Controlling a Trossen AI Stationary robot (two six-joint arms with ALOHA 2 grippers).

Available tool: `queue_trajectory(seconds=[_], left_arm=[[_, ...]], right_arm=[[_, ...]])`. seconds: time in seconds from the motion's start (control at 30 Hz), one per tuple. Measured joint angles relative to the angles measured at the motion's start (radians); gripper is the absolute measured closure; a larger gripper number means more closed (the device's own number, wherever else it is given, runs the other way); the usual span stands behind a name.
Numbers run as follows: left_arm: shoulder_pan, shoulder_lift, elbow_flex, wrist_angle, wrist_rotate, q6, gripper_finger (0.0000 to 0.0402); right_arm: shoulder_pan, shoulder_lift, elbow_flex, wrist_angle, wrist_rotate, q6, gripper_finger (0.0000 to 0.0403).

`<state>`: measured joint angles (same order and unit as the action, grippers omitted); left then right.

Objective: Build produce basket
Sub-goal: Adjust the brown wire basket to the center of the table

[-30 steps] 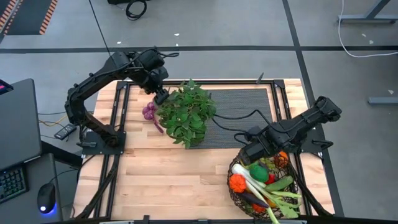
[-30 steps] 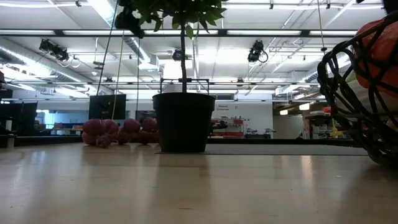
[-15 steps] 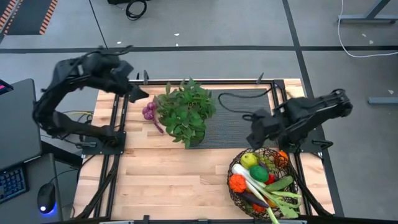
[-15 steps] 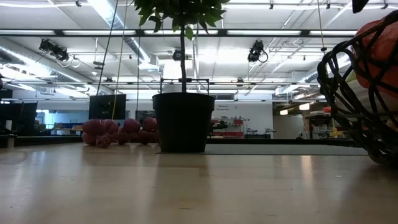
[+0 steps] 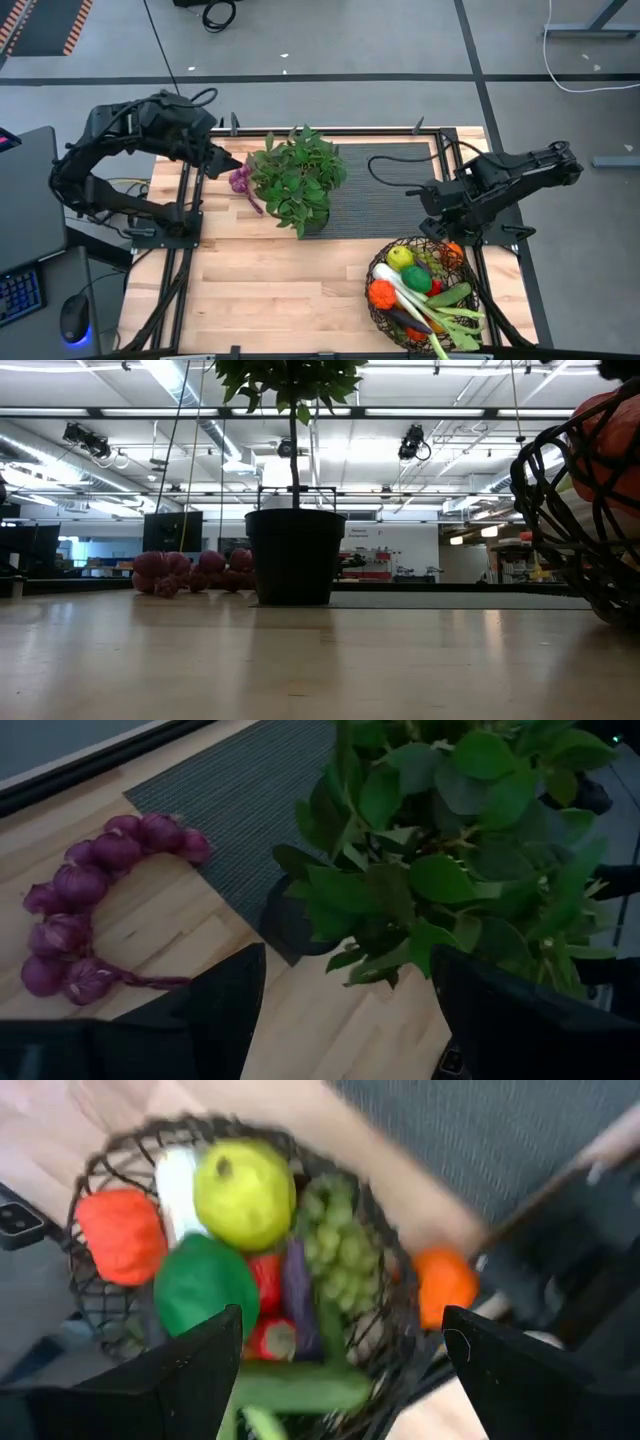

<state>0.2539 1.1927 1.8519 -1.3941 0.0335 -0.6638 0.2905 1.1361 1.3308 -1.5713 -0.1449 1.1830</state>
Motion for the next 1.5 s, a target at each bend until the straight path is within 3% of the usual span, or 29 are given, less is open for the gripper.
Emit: queue_trajectory(seconds=[0.13,0.27,0.4,0.5,0.6,0.73,1.13,1.27,1.5], left_arm=[[-0.018,0.012,0.000,0.019,-0.004,0.029,0.0114],[-0.016,0.035,0.000,0.051,-0.004,0.082,0.0114],[-0.016,0.064,0.000,0.069,0.001,0.126,0.0114],[-0.016,0.087,0.000,0.074,0.104,0.212,0.0114],[-0.022,0.103,0.000,0.061,0.184,0.293,0.0114],[-0.030,0.101,0.000,0.034,0.184,0.327,0.0114],[-0.029,0.096,0.000,0.036,0.179,0.312,0.0114],[-0.029,0.096,0.000,0.038,0.170,0.310,0.0114],[-0.029,0.096,0.000,0.038,0.143,0.270,0.0114]], right_arm=[[0.071,-0.043,-0.062,0.120,-0.096,0.143,0.0057],[0.176,-0.051,-0.060,0.234,-0.029,0.274,0.0057],[0.195,-0.015,-0.060,0.110,0.005,0.396,0.0057],[0.194,0.012,-0.060,0.022,-0.032,0.470,0.0057],[0.190,0.025,-0.062,0.001,-0.083,0.523,0.0057],[0.190,0.027,-0.082,0.016,-0.085,0.650,0.0057],[0.186,0.093,-0.241,0.037,-0.220,0.380,0.0057],[0.218,0.095,-0.289,0.020,-0.312,0.390,0.0057],[0.293,0.020,-0.388,-0.002,-0.319,0.473,0.0057]])
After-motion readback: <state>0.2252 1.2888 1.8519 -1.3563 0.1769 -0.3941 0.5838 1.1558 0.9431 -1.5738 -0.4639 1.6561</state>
